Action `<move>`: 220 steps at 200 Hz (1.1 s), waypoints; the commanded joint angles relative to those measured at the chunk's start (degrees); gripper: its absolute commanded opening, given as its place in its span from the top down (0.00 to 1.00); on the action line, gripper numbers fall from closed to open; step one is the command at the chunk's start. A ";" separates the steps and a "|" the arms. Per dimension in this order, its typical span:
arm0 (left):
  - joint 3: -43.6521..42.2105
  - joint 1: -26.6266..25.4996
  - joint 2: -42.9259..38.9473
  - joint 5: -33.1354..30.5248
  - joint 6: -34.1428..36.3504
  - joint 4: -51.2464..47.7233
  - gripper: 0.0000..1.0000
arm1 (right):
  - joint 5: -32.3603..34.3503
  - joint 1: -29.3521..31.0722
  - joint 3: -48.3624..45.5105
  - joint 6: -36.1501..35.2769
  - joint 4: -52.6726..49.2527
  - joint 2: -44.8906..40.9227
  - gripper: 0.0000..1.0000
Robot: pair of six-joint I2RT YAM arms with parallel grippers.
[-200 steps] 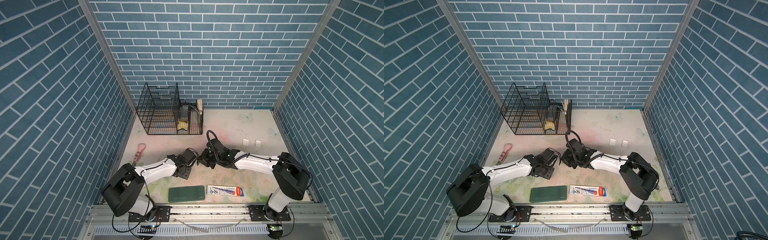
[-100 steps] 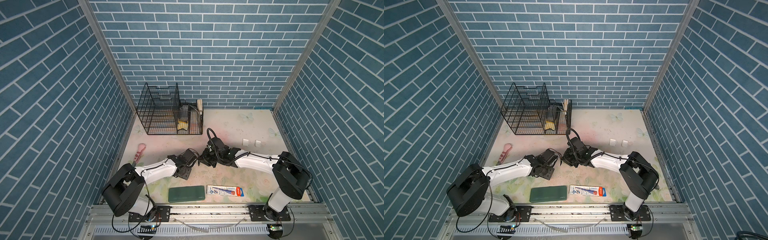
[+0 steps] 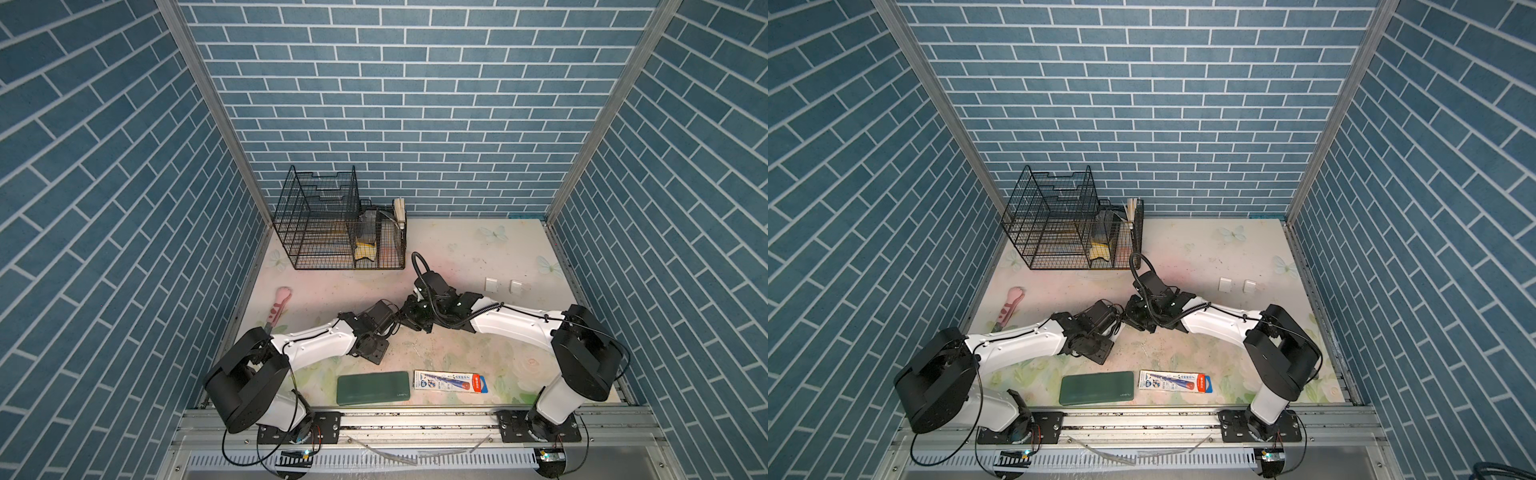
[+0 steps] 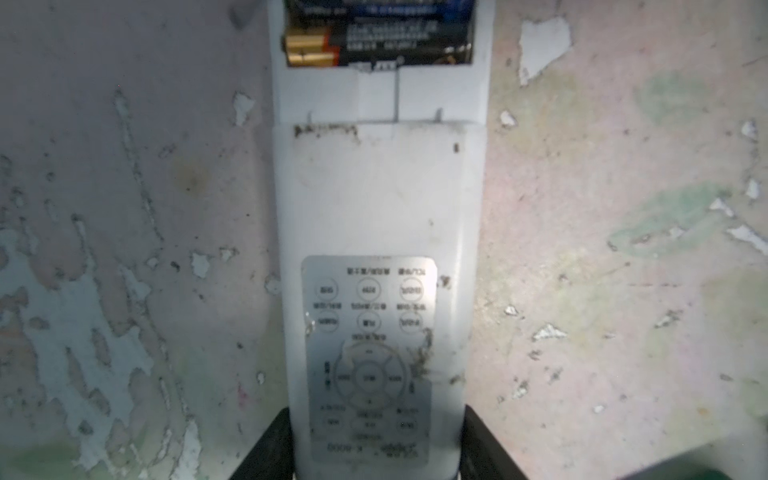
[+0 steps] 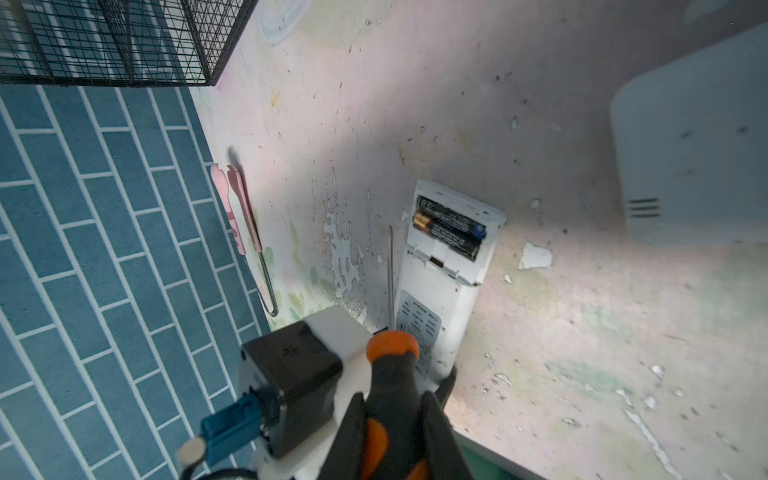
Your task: Unload the batteries from the remote control
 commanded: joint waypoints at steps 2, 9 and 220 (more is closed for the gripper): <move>0.61 -0.74 0.10 0.52 1.02 -0.59 0.52 | 5.84 0.07 0.12 -1.84 -5.39 -5.72 1.00; 0.79 -0.74 0.10 -0.14 0.83 -0.92 0.47 | 6.65 -0.05 -0.85 -1.87 -6.02 -6.65 1.00; 9.28 10.16 7.91 12.27 -0.13 -3.77 0.28 | 0.89 -7.70 3.56 -3.38 -18.33 -9.50 1.00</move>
